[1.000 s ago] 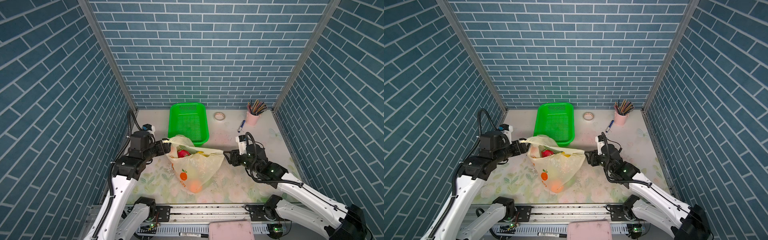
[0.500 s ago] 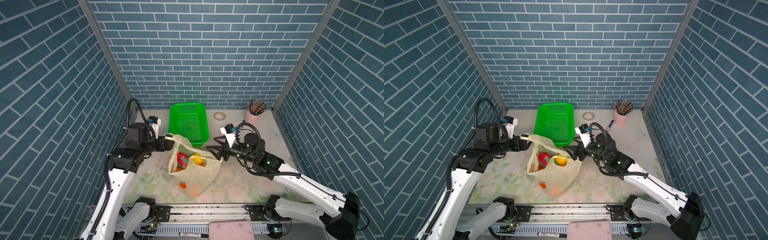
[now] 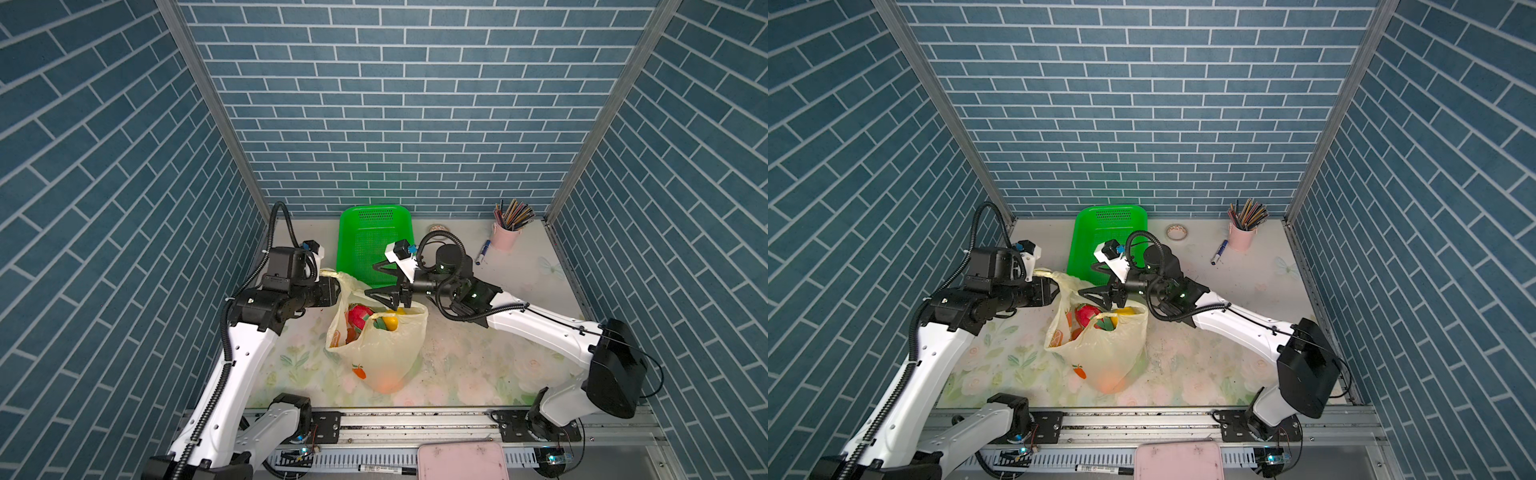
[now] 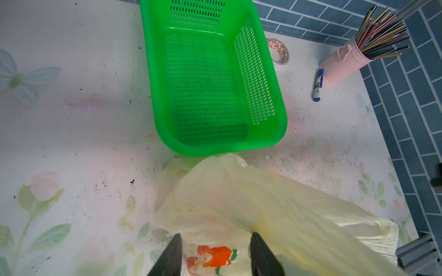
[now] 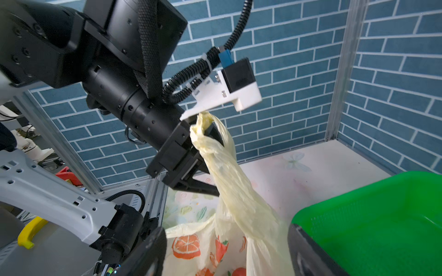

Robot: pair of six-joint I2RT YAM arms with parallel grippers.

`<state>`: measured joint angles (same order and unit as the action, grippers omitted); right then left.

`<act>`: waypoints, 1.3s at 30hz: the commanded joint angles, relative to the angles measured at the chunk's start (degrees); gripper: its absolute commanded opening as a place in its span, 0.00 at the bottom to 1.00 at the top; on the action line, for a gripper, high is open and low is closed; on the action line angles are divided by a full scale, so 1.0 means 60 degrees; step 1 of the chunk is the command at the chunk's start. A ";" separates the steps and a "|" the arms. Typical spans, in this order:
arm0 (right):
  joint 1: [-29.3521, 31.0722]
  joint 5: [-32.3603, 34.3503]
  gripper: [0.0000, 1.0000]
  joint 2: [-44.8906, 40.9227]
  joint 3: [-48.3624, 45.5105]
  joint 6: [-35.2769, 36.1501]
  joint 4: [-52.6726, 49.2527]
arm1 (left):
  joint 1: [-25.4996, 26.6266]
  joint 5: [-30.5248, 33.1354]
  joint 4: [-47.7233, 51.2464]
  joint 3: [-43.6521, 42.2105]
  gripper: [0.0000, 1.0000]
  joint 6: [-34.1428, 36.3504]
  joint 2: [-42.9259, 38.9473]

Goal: Untie the knot of the plastic bag and take out the fruit

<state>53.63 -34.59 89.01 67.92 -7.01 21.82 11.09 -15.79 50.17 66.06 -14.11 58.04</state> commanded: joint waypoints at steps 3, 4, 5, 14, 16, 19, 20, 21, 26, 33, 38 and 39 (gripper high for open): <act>0.0055 -0.1185 0.78 0.1166 0.1288 0.0244 0.0743 | 0.0173 -0.0150 0.0259 -0.0148 0.47 0.0385 0.0170; 0.0056 -0.1343 0.78 0.1364 0.1462 0.0132 0.0876 | 0.0198 -0.0183 0.0260 -0.0183 0.47 0.0388 0.0184; 0.0058 -0.1484 0.77 0.1607 0.1657 0.0013 0.1005 | 0.0238 -0.0206 0.0247 -0.0202 0.47 0.0402 0.0185; 0.0071 -0.2536 0.42 0.2420 0.2300 -0.0889 0.1599 | 0.0316 -0.0191 0.0157 -0.0214 0.47 0.0389 0.0279; 0.0085 -0.2604 0.42 0.2489 0.2295 -0.0920 0.1578 | 0.0319 -0.0274 0.0081 -0.0172 0.47 0.0392 0.0316; 0.0084 -0.2323 0.29 0.2574 0.2354 -0.0977 0.1588 | 0.0319 -0.0410 0.0032 -0.0105 0.47 0.0401 0.0337; 0.0071 -0.2046 0.23 0.2592 0.2387 -0.1010 0.1605 | 0.0316 -0.0429 0.0032 -0.0112 0.47 0.0417 0.0331; 0.0061 -0.1747 0.17 0.2604 0.2438 -0.1049 0.1574 | 0.0319 -0.0423 0.0056 -0.0125 0.47 0.0439 0.0318; -0.0187 -0.0066 0.03 0.2704 0.2726 -0.1779 0.1654 | 0.0320 -0.0225 0.0225 -0.0201 0.63 0.0548 -0.0035; -0.0530 0.1016 0.07 0.3262 0.3447 -0.2464 0.0463 | 0.0311 0.0288 0.0553 0.0175 0.80 0.0425 -0.0860; -0.0541 0.1304 0.12 0.4248 0.4842 -0.2834 -0.1845 | 0.0317 -0.0221 0.0606 0.0576 0.80 -0.0028 -0.1408; -0.0551 0.1441 0.12 0.4446 0.5148 -0.2881 -0.2374 | 0.0319 -0.0542 0.0501 0.0564 0.80 -0.0171 -0.1499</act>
<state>49.98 -28.77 112.53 95.00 -21.45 18.22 12.69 -15.99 52.82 67.90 -13.21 50.35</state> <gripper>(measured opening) 0.121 0.800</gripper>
